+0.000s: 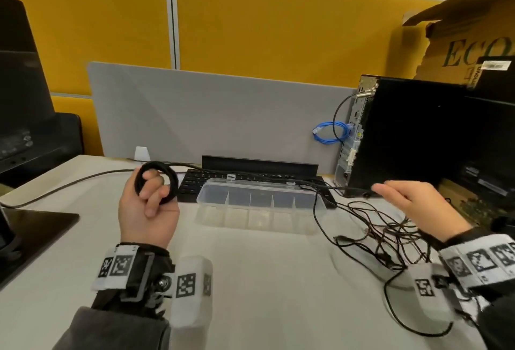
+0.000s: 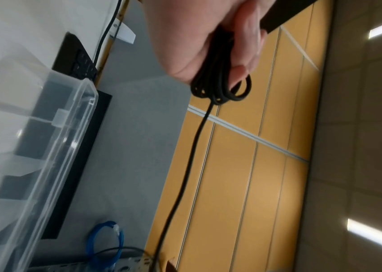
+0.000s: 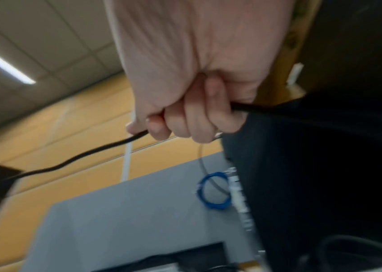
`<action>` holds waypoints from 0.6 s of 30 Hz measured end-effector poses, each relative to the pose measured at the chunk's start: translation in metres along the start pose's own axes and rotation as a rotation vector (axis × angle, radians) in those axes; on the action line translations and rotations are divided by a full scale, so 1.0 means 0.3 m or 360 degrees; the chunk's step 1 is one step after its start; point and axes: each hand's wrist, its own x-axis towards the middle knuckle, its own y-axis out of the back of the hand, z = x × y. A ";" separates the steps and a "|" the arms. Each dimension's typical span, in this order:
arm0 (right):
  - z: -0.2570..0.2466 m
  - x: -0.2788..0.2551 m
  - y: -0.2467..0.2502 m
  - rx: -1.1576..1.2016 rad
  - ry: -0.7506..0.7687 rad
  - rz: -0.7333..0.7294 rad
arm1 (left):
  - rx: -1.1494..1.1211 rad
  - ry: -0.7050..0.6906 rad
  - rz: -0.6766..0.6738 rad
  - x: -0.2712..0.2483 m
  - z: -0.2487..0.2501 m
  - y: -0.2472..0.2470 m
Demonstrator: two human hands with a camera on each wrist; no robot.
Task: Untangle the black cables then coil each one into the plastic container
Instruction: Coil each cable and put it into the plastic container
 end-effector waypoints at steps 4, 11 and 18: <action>0.127 -0.022 0.038 -0.0436 -0.0416 0.0083 | 0.0225 -0.0078 0.0180 -0.004 -0.011 -0.013; -0.203 -0.002 -0.083 -0.0452 0.0026 -0.0032 | 0.0791 0.0299 0.0039 -0.049 -0.143 -0.044; -0.456 -0.043 -0.319 0.0525 0.0549 -0.0071 | 0.1204 0.0645 -0.0204 -0.097 -0.214 -0.064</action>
